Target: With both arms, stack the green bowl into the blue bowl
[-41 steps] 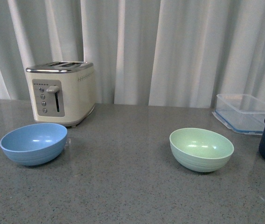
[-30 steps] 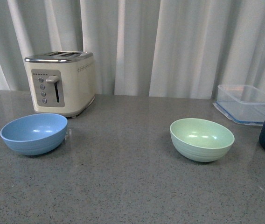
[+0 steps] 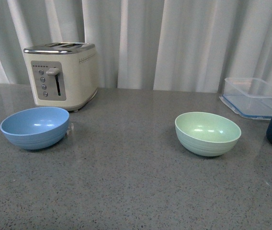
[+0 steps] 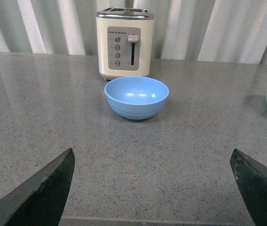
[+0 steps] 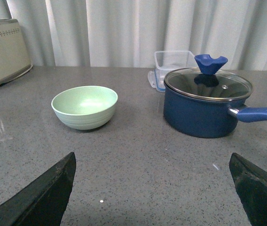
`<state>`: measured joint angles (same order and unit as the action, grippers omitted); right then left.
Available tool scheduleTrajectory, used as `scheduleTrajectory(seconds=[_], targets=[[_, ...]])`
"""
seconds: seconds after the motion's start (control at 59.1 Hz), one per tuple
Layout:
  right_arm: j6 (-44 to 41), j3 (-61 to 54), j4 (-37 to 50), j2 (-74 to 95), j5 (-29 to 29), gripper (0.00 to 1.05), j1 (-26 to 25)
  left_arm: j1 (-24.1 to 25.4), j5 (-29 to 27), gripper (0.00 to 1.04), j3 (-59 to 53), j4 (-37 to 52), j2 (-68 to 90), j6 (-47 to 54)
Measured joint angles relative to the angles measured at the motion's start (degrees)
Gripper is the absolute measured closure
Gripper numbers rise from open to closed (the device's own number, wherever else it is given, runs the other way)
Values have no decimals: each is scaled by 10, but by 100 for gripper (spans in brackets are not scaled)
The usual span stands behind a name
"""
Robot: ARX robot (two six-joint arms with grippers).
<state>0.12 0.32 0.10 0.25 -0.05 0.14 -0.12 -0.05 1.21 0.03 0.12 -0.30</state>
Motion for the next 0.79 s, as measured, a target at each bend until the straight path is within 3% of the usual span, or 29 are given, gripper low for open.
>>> scheduleTrajectory(seconds=[0.051,0.101,0.169,0.338,0.507,0.795], targets=[[0,0,0,0,0,10,0,-3,-11,7,1,-2,2,-3],[0,0,0,0,0,10,0,-18,-79,7,2,-12,17,-20],[0,0,0,0,0,10,0,-20,-117,7,3,-3,52,-32],[0,0,0,0,0,10,0,15,-77,7,56,69,186,-55],[0,0,0,0,0,10,0,18,-65,7,154,105,361,-65],[0,0,0,0,0,10,0,16,-44,7,438,-14,685,-132]])
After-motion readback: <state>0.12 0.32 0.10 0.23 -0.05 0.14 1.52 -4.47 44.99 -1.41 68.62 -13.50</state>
